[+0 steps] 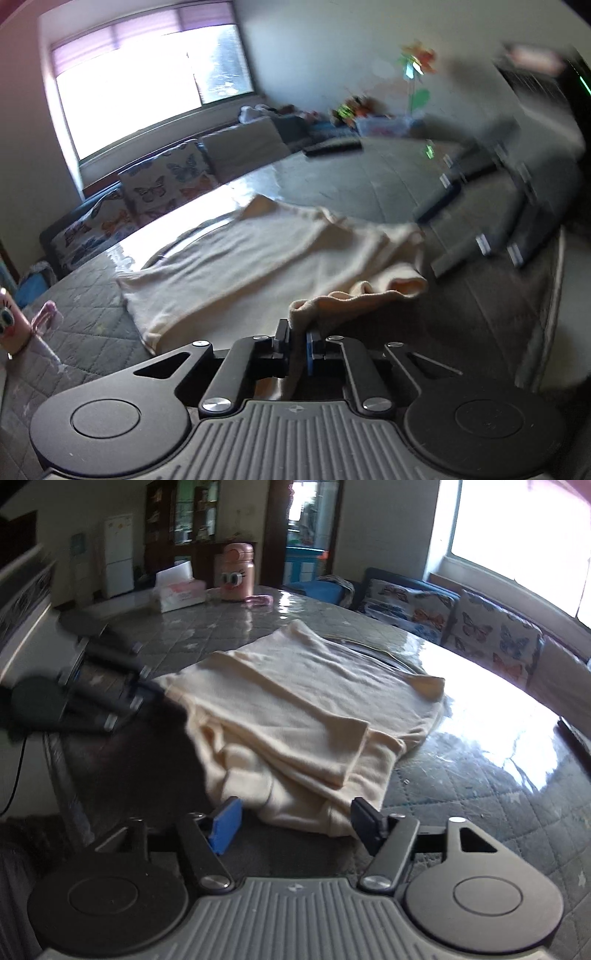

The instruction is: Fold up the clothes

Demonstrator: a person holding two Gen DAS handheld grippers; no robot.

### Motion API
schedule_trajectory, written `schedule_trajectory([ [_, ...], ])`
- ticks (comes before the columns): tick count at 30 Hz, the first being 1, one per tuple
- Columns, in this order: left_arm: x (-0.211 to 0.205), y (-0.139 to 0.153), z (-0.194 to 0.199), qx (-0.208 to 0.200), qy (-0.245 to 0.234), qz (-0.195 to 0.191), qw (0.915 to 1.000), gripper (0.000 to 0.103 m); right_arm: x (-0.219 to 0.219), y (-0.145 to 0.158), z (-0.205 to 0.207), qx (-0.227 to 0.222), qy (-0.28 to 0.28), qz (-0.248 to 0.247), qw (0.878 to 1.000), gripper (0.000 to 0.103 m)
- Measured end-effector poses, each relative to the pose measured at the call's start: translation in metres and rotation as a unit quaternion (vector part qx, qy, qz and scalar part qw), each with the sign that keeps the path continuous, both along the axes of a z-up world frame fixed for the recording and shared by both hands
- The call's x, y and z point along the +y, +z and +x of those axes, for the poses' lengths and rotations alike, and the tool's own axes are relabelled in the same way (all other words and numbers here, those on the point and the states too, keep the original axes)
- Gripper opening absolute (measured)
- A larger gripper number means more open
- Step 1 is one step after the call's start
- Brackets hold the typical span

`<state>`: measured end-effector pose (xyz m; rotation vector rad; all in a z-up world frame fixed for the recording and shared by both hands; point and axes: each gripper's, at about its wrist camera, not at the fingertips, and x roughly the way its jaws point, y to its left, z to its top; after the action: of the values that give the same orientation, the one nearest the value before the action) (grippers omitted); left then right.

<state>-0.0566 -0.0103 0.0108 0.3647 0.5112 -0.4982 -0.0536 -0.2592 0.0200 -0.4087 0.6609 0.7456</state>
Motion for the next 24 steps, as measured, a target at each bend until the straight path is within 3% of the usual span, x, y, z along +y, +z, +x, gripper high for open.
schedule_trajectory([
  [3, 0.005, 0.012, 0.014, 0.006, 0.017, -0.026, 0.9995, 0.009, 0.008, -0.002, -0.003, -0.020, 0.018, -0.004, 1.000, 0.075],
  [8, 0.010, 0.017, 0.026, 0.014, 0.023, -0.041, 0.9988, 0.009, 0.020, -0.003, 0.009, -0.025, 0.031, 0.005, 0.999, 0.074],
  [11, 0.012, 0.015, 0.026, 0.020, 0.021, -0.040, 0.9988, 0.009, 0.024, -0.005, 0.021, -0.011, 0.030, 0.015, 0.999, 0.064],
  [13, 0.012, 0.012, 0.023, 0.021, 0.019, -0.037, 0.9989, 0.013, 0.026, -0.006, 0.029, -0.002, 0.029, 0.023, 0.999, 0.050],
  [15, 0.013, 0.010, 0.018, 0.019, 0.016, -0.032, 0.9992, 0.014, 0.029, -0.007, 0.037, 0.007, 0.028, 0.030, 0.999, 0.026],
  [16, 0.013, 0.009, 0.016, 0.018, 0.015, -0.029, 0.9993, 0.015, 0.030, -0.008, 0.041, 0.011, 0.027, 0.033, 0.999, 0.021],
  [17, 0.014, 0.007, 0.013, 0.017, 0.013, -0.027, 0.9994, 0.017, 0.031, -0.008, 0.045, 0.016, 0.026, 0.037, 0.999, 0.020],
  [19, 0.014, 0.002, 0.010, 0.012, 0.015, -0.011, 0.9998, 0.036, 0.031, -0.005, 0.050, 0.022, 0.019, 0.048, 0.998, 0.016],
  [24, 0.015, -0.011, 0.000, -0.001, 0.021, 0.029, 0.9994, 0.043, 0.028, 0.006, 0.056, 0.027, 0.003, 0.073, 0.997, 0.013],
])
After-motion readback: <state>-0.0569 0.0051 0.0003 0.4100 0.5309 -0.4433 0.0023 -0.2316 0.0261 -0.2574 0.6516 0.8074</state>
